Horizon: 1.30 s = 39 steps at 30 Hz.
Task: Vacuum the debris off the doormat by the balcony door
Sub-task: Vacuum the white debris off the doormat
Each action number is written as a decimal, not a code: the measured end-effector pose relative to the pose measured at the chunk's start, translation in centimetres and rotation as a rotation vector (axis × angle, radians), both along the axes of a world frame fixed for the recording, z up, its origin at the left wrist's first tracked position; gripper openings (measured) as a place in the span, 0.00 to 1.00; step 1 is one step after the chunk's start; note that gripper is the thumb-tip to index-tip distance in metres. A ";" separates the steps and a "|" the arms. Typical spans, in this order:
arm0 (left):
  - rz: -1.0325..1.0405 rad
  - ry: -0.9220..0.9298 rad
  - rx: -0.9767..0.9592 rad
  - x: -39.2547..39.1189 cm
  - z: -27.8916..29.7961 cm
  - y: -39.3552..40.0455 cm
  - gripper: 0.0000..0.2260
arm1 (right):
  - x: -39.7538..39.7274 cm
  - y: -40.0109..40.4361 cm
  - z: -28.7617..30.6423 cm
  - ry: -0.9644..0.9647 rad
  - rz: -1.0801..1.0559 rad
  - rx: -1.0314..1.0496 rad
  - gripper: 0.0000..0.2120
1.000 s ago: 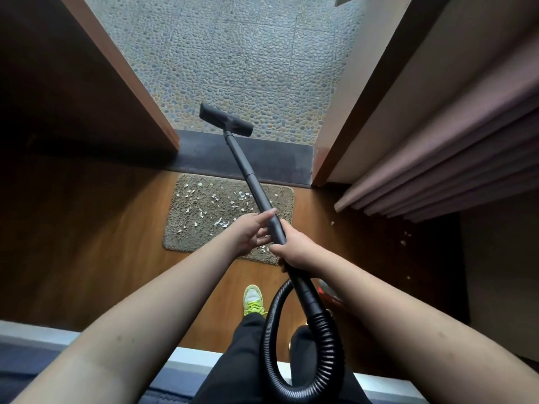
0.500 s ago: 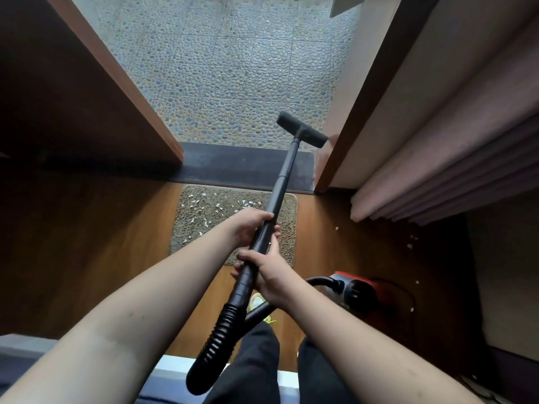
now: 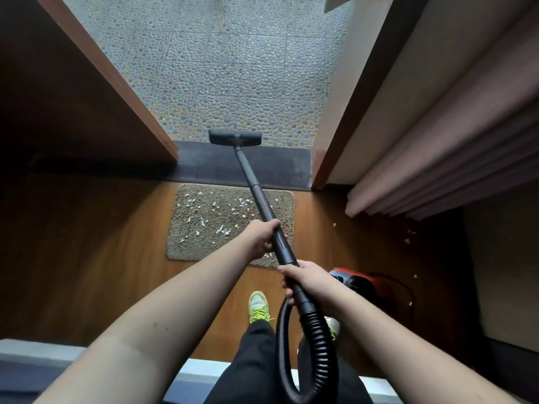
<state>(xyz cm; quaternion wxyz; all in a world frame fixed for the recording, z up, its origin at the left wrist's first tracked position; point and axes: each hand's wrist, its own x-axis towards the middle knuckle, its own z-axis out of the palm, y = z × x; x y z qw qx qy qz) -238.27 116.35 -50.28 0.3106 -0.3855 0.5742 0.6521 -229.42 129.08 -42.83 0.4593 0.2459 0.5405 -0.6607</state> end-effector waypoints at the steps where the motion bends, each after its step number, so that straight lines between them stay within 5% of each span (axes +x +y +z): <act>1: -0.015 -0.011 -0.022 0.5 -0.5 -0.1 0.07 | 0.1 0.4 -0.1 0.015 0.046 0.029 0.06; 10: -0.106 -0.105 -0.274 5.4 -4.2 0.0 0.08 | 2.5 -0.5 -3.4 0.231 0.604 0.587 0.14; 13: -0.128 -0.106 -0.393 6.3 -5.4 0.4 0.15 | 2.9 -1.3 -4.1 0.266 0.687 0.674 0.13; 31: 0.007 -0.052 -0.464 6.3 -8.7 0.9 0.14 | 2.2 -0.3 -7.3 0.306 0.701 0.629 0.13; 39: -0.104 -0.039 -0.452 6.5 -12.4 4.0 0.14 | 3.2 4.4 -9.2 0.282 0.474 0.444 0.17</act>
